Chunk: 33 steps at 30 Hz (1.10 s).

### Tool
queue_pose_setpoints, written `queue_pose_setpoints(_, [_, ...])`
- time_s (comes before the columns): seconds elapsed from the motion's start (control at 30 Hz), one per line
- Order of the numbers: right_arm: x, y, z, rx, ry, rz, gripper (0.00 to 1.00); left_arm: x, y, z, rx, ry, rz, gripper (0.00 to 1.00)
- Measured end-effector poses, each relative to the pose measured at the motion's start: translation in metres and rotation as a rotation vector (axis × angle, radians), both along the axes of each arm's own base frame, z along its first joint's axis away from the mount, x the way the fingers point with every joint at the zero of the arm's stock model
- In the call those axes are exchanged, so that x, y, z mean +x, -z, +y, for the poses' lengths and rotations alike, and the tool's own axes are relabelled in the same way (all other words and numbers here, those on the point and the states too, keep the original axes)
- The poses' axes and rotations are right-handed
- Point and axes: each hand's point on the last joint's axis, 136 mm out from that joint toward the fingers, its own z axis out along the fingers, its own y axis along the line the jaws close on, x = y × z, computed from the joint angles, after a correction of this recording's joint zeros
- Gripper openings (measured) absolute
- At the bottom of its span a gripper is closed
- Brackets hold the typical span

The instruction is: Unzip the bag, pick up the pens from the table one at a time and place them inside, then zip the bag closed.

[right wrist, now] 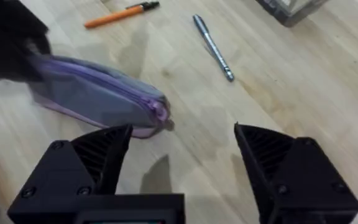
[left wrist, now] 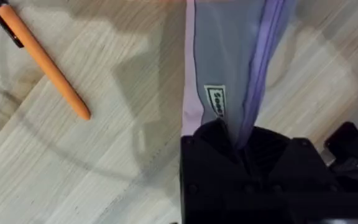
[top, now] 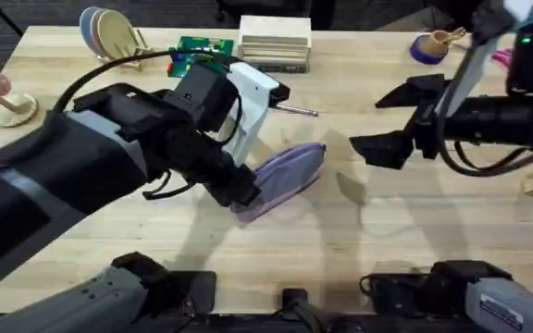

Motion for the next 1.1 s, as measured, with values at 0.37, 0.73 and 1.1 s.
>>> queue_pose_setpoints(0.37, [0.009,0.03,-0.002,-0.081,-0.08,0.023,0.997,0.0,0.0,0.0,0.0,0.002,-0.001,0.044])
queue_pose_setpoints(0.73, [0.001,0.037,0.02,-0.1,-0.397,-0.152,0.997,0.0,0.0,0.0,0.0,0.002,-0.001,0.044])
queue_pose_setpoints(1.1, [-0.006,0.044,0.034,-0.066,-0.455,-0.117,0.997,0.0,0.0,0.0,0.0,0.003,-0.001,0.044])
